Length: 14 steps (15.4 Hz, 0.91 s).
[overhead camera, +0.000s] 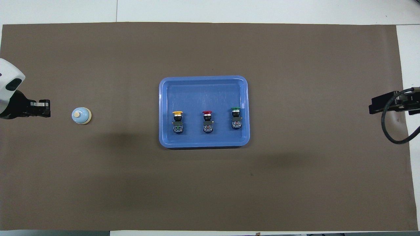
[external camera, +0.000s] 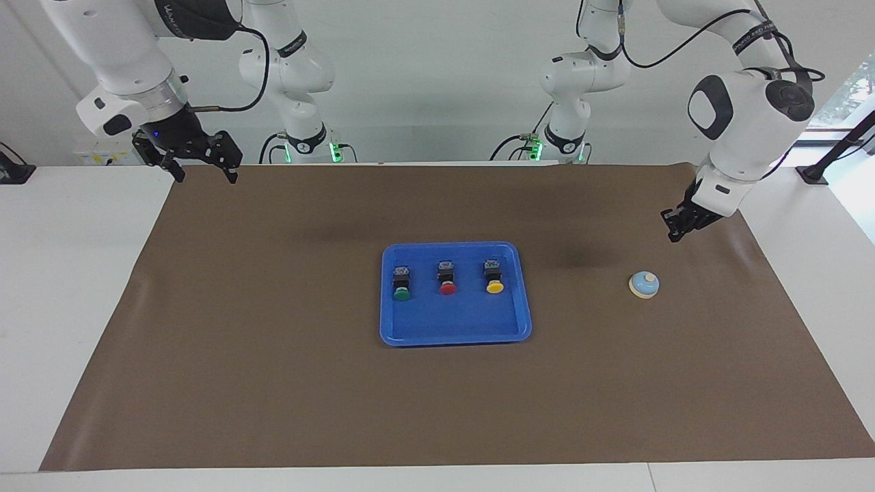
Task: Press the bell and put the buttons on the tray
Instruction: 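Move the left gripper over the bell and press it again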
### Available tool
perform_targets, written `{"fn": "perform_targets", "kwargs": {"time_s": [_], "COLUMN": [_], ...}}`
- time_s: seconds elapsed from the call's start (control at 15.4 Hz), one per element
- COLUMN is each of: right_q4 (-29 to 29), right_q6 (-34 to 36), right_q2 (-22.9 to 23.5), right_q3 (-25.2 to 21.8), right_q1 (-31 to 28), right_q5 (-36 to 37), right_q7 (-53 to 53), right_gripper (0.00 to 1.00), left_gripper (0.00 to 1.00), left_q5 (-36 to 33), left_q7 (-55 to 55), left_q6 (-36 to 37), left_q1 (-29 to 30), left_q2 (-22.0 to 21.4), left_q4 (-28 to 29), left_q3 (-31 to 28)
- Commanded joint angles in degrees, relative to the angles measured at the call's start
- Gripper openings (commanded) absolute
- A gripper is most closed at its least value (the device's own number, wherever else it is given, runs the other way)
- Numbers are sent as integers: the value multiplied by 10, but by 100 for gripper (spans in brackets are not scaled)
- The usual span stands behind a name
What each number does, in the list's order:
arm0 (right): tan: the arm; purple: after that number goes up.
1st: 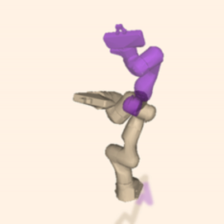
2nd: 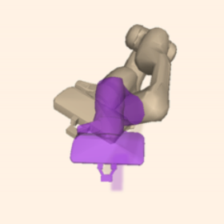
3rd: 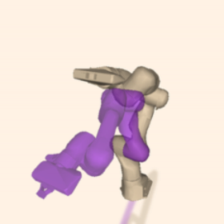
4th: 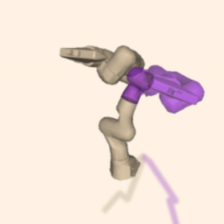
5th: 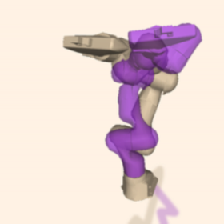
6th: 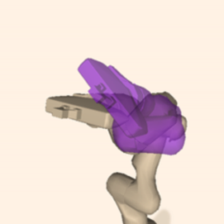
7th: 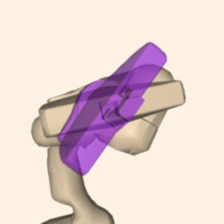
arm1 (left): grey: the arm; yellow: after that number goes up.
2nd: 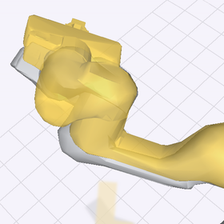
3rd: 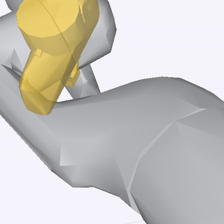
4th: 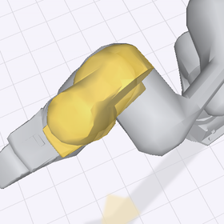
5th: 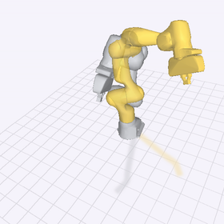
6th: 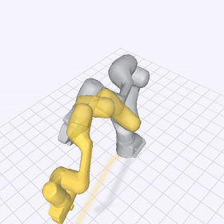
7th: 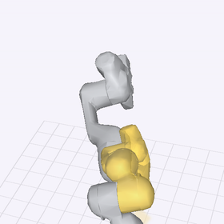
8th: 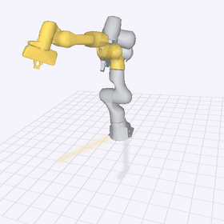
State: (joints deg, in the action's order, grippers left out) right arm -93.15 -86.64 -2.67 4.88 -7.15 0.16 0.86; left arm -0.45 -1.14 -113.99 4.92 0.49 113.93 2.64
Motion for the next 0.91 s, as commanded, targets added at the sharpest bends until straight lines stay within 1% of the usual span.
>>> {"fn": "perform_targets", "kwargs": {"time_s": [0.0, 0.33, 0.85], "right_q4": [-14, -14, -14], "right_q6": [2, 2, 2], "right_q2": [-15, -15, -15], "right_q3": [6, 6, 6], "right_q1": [-9, -9, -9], "right_q5": [-12, -11, -11], "right_q7": [-4, -4, -4], "right_gripper": [100, 100, 100], "left_gripper": [0, 0, 0], "left_q5": [1, 1, 1], "left_q7": [2, 2, 0], "left_q6": [-52, -122, -182], "left_q1": [4, 11, 10], "left_q2": [14, 35, 79], "left_q4": [30, 66, 73], "left_q3": [2, 2, 3]}}
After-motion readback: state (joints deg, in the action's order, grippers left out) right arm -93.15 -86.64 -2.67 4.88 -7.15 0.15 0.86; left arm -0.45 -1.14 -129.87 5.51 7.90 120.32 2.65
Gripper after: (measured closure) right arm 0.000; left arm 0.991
